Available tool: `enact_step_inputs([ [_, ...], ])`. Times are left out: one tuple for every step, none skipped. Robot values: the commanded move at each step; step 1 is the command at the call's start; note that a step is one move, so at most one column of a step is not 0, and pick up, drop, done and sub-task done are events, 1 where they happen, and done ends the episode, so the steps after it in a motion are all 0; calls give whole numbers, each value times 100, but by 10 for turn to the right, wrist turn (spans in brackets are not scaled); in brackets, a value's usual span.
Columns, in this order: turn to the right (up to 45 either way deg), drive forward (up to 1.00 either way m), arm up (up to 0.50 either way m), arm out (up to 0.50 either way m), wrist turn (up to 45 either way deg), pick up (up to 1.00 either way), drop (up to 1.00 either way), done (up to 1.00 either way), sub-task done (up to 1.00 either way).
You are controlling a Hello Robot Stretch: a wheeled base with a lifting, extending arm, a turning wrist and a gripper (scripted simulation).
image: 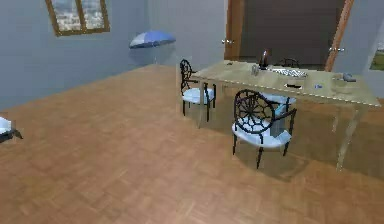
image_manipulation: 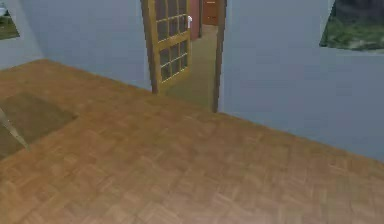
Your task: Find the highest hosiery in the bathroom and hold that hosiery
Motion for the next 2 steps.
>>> enact_step_inputs([
  [450, 0, 0, 0, 0, 0, 0, 0, 0],
  [450, 0, 0, 0, 0, 0, 0, 0, 0],
])
